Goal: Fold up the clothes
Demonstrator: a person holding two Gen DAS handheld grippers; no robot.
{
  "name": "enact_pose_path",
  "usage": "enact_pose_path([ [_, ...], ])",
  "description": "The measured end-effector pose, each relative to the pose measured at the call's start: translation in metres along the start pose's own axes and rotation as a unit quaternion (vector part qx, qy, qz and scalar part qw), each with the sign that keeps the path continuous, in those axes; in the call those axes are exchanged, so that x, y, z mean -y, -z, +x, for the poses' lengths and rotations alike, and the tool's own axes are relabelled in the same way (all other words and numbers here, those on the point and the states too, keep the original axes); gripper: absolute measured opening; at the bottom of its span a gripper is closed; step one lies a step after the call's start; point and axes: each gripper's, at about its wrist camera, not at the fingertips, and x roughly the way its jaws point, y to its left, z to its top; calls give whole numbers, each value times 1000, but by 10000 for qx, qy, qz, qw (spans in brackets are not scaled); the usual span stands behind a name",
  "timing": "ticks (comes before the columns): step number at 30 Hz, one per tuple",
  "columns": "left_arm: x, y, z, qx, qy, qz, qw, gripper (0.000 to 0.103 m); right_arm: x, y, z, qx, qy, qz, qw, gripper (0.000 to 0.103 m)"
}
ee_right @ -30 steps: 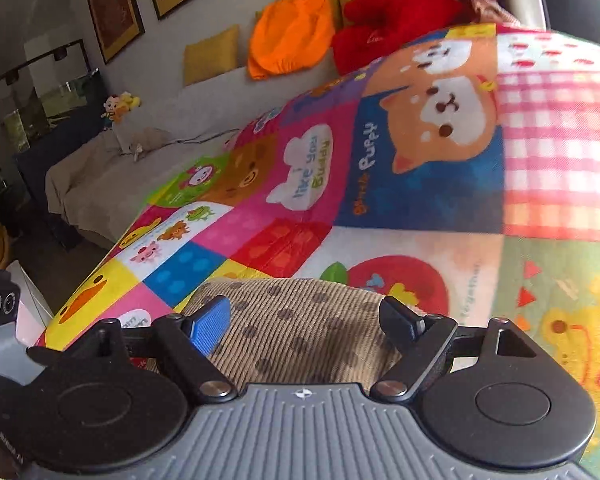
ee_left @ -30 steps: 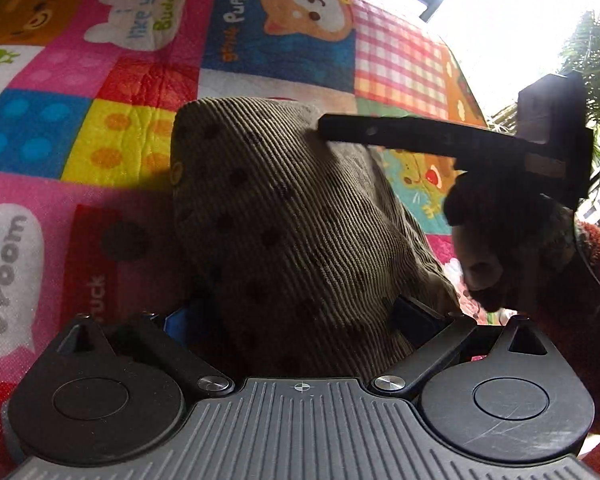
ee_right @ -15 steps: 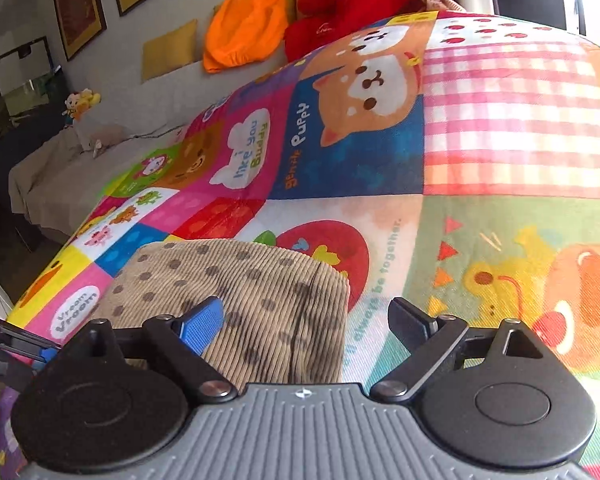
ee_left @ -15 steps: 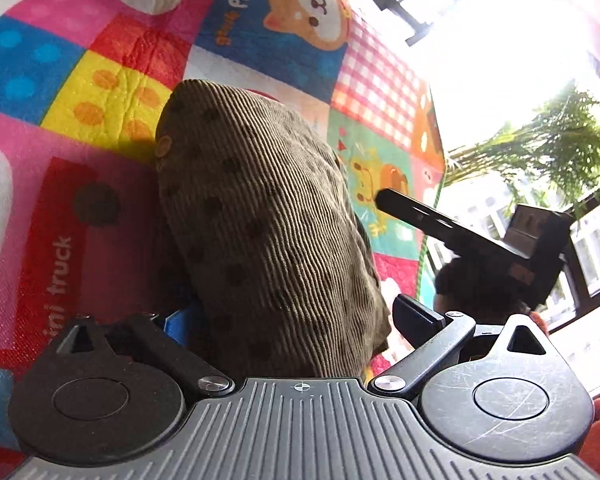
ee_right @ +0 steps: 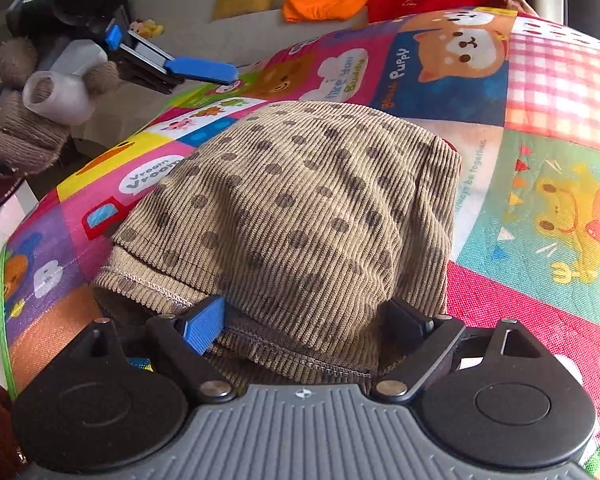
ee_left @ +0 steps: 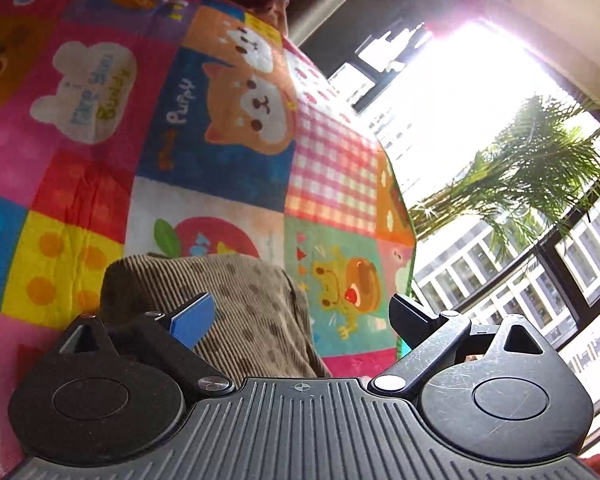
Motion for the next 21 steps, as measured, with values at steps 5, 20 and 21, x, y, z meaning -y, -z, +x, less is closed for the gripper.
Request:
enact_pose_path([
  [5,-12,6,23,-180,-88,280,9994,97,10,-8,-18,115,-138,124,9998,88],
  [20,-9,8,2,-122,-67,70,9999,97,-34,-18,13,347,-490,-148,9981,93],
  [21,-6,8,-6,-37,-159,147,9998,97,-29,-20,9,342,-617,-69,9975,93],
])
